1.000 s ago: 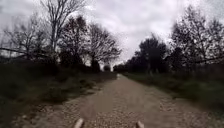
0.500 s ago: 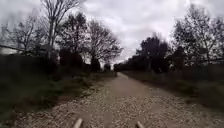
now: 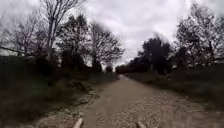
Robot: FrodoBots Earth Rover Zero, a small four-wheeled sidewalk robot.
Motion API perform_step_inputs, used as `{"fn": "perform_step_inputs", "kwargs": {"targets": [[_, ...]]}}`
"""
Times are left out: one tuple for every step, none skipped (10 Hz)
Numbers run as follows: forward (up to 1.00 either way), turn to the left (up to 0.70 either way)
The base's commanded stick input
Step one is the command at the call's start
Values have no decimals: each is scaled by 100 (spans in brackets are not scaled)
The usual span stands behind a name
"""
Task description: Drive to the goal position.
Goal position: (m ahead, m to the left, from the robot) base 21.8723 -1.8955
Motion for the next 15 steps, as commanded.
{"fn": "perform_step_inputs", "kwargs": {"targets": [[70, 0], [70, 0], [70, 0], [70, -13], [70, -35], [70, -24], [70, -1], [70, 0], [69, 0], [68, 0], [67, 0], [67, -9], [66, -33], [65, -16], [65, 0]]}}
